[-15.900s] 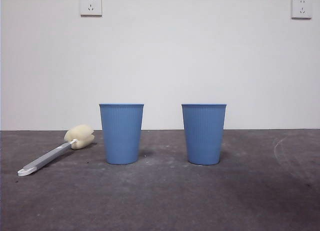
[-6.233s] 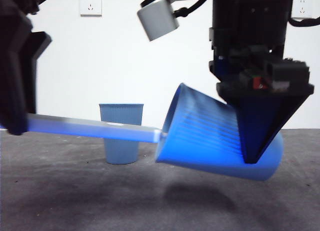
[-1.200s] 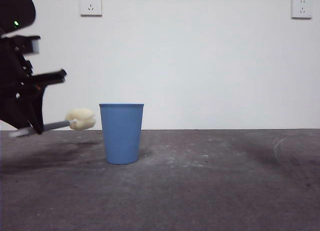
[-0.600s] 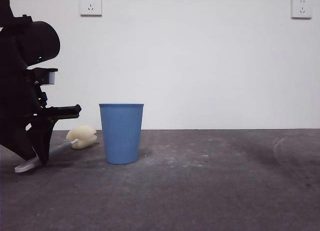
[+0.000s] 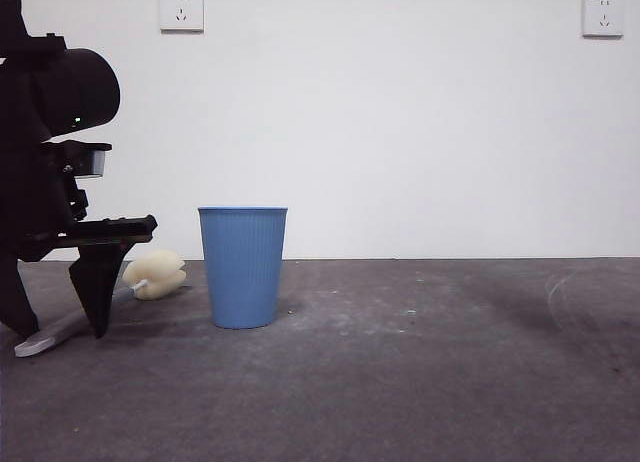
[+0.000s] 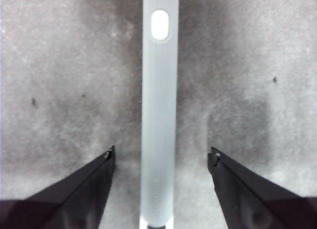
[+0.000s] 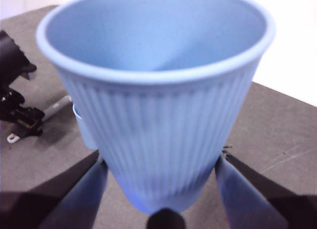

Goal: Pick up the cup brush,pick up the cup,insert the brush into the cup,clean the cup,put the cup brush back,put the cup back to the fixed position on the table

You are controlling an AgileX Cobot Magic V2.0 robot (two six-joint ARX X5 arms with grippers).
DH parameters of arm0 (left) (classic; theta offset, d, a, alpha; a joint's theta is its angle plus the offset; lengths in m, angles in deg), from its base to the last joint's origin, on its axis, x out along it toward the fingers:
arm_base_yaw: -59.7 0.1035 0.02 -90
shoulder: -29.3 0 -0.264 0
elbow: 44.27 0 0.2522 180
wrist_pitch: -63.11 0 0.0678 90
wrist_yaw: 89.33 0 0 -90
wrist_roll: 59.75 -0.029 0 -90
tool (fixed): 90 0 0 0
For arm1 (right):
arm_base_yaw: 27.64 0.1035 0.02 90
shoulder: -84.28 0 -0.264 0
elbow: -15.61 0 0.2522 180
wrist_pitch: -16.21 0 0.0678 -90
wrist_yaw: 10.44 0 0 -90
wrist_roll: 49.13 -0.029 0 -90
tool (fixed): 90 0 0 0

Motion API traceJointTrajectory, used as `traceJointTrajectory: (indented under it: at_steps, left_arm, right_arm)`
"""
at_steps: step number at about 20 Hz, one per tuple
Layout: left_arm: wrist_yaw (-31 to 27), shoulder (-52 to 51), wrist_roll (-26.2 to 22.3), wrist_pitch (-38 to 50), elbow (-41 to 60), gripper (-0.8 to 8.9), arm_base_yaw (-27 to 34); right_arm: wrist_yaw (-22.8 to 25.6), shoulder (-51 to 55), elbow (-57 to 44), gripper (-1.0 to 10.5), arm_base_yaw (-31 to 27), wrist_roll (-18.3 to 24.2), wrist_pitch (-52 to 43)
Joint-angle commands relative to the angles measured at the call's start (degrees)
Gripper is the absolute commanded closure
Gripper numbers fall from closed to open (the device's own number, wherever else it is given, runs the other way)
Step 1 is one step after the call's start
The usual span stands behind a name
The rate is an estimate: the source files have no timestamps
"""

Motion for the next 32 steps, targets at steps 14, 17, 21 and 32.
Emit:
traceJointTrajectory:
  at_steps: [14, 17, 21, 32]
  left_arm:
    - [13.4, -49.5, -4.6, -12.6, 0.6, 4.96, 0.2]
    - [14.3, -55.8, -4.7, -17.6, 0.5, 4.99, 0.2]
    - [14.3, -59.6, -5.1, -23.5, 0.5, 4.99, 0.2]
    - [14.3, -59.7, -6.0, -25.1, 0.6, 4.99, 0.2]
  right_arm:
    - [-11.0, -11.7, -26.1, 9.6, -12.7, 1.8, -49.0]
    - [-18.9, -20.2, -29.8, 9.6, -18.6, 0.2, -59.6]
    - [-23.1, -34.5, -29.9, 9.6, -23.2, -0.5, -70.1]
    - [-29.8, -54.8, -28.9, 9.6, -28.8, -0.8, -86.6]
